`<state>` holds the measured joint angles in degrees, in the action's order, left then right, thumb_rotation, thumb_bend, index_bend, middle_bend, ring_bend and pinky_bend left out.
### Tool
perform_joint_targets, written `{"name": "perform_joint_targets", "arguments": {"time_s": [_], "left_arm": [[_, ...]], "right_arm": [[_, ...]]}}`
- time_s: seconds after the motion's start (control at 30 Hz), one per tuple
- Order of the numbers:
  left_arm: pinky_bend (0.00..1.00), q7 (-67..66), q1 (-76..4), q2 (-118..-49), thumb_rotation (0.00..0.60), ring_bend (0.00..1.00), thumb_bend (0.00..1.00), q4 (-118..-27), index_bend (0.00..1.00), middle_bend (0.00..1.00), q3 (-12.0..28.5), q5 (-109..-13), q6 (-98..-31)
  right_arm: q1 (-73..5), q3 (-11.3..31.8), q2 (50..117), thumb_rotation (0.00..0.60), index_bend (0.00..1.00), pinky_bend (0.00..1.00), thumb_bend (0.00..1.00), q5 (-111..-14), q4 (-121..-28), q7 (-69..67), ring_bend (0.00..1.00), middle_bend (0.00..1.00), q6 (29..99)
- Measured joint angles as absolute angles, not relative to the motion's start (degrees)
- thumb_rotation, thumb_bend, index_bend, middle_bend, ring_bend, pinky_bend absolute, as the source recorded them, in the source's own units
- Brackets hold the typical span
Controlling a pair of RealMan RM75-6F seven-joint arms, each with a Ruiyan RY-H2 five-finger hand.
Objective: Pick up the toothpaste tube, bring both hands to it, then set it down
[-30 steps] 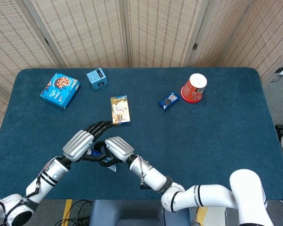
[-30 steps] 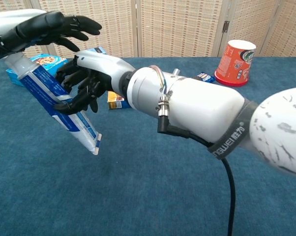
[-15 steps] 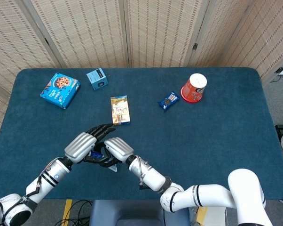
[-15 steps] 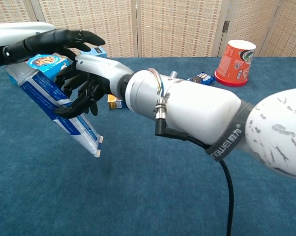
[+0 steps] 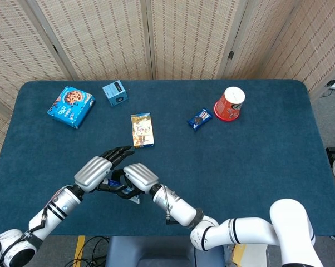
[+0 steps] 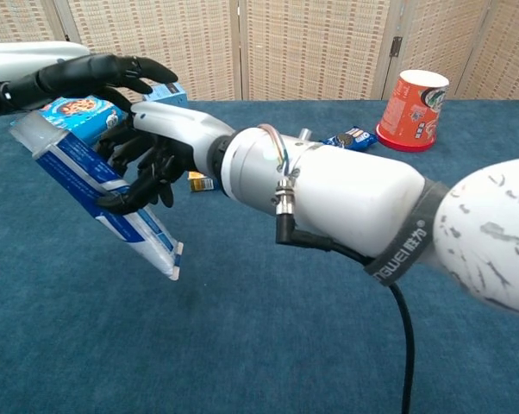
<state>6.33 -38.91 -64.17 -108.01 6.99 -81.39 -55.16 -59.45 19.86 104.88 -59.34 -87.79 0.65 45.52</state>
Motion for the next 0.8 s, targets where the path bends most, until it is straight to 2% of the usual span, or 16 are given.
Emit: {"name": "perform_joint_targets", "arguments": {"time_s": [0.13,0.43,0.6,0.8], "left_arm": [[0.16,7.44,-37.96,-63.44,0.0,0.05,0.0,-107.65,0.0,0.02,7.0,-81.59,-56.67],[0.16,8.74,-34.43,-62.37,0.0,0.05,0.0,-104.35,0.0,0.02,6.51,-81.31,-61.29],[0.16,9.05,-32.77,-62.61,0.0,0.05,0.0,-102.63,0.0,0.02,6.26,-80.21,-62.69],[0.16,9.11,-31.53,-62.74,0.0,0.05,0.0,-101.77,0.0,0.02,5.79,-79.95,-63.37]], "right_arm": [[-59.43,18.77,101.95,0.6,0.84,0.66,0.7,-58.39,-89.47,3.27,0.67,0.78,44.58],[-60.71,14.24,90.18,0.6,0.84,0.66,0.55,-52.26,-97.14,17.99,0.63,0.71,43.93],[-63.47,10.58,85.22,0.6,0.78,0.62,0.47,-44.62,-100.75,30.24,0.56,0.64,46.0],[-68.08,5.86,83.94,0.6,0.73,0.55,0.44,-34.33,-101.79,42.43,0.51,0.59,50.0]]}}
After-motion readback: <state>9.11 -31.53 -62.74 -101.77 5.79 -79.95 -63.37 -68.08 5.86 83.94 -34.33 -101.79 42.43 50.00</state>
